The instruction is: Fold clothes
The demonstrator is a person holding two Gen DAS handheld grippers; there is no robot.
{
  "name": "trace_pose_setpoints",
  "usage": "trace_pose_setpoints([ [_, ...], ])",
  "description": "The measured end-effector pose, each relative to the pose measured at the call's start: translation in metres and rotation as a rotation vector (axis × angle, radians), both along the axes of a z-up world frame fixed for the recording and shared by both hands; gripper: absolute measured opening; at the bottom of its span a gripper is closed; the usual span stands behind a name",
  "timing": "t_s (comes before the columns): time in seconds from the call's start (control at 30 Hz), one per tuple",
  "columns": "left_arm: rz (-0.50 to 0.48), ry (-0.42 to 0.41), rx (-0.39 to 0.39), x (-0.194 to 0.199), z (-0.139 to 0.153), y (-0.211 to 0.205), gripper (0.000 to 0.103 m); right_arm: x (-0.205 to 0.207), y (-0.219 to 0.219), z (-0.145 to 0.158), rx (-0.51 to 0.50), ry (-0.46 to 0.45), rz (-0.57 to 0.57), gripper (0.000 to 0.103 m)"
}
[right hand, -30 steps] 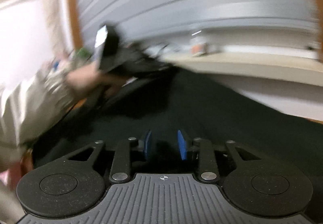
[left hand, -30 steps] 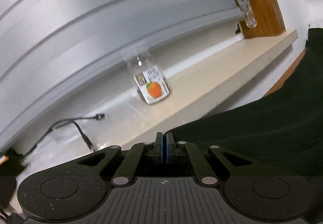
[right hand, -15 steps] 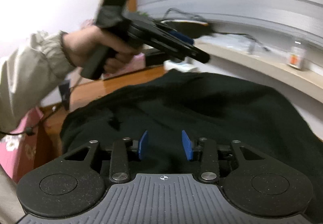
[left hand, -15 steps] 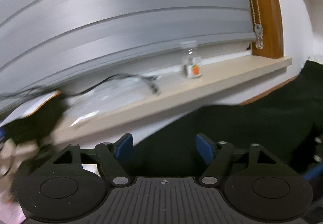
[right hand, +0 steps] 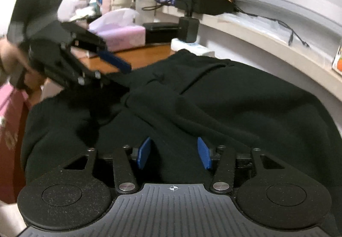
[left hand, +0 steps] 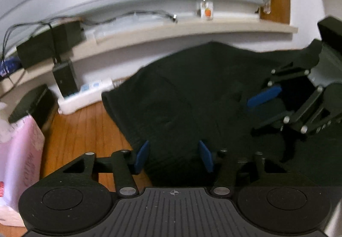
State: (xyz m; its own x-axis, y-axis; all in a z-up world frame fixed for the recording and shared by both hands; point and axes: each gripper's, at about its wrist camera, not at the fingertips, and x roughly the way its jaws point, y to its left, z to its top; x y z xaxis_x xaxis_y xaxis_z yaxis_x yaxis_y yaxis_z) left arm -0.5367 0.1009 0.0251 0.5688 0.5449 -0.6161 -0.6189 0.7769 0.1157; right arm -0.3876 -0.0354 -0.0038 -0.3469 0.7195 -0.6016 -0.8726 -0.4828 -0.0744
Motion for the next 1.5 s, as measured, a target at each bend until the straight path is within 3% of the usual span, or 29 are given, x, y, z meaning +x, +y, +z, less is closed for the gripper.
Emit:
trace_pose_setpoints([
  [0.07, -0.002, 0.027, 0.040, 0.006, -0.006, 0.003, 0.050, 0.002, 0.003, -0.002, 0.006, -0.002, -0.012, 0.049],
  [0.37, 0.002, 0.043, 0.050, 0.034, -0.010, 0.040, 0.050, 0.010, 0.022, -0.006, 0.038, -0.035, -0.107, 0.049],
  [0.47, -0.011, 0.030, 0.039, 0.032, -0.011, 0.044, 0.051, -0.006, 0.009, -0.001, 0.076, -0.112, -0.113, 0.049],
  [0.6, -0.018, 0.022, 0.031, 0.030, -0.011, 0.047, 0.052, -0.038, -0.022, 0.014, 0.120, -0.106, -0.020, 0.049],
  [0.83, -0.027, 0.030, 0.031, 0.030, -0.010, 0.047, 0.052, -0.110, -0.062, 0.015, 0.070, -0.047, 0.176, 0.051],
  [1.07, -0.029, 0.034, 0.025, 0.031, -0.010, 0.047, 0.053, -0.148, -0.092, 0.003, 0.035, -0.059, 0.266, 0.064],
  [1.3, -0.018, 0.035, 0.015, 0.032, -0.008, 0.048, 0.053, -0.187, -0.111, -0.023, 0.154, -0.249, 0.263, 0.076],
  [1.4, -0.009, 0.046, 0.004, 0.033, -0.006, 0.047, 0.053, -0.197, -0.114, -0.031, 0.211, -0.315, 0.244, 0.064],
  [1.5, 0.000, 0.053, -0.021, 0.029, -0.001, 0.045, 0.053, -0.190, -0.117, -0.025, 0.207, -0.271, 0.248, 0.046],
])
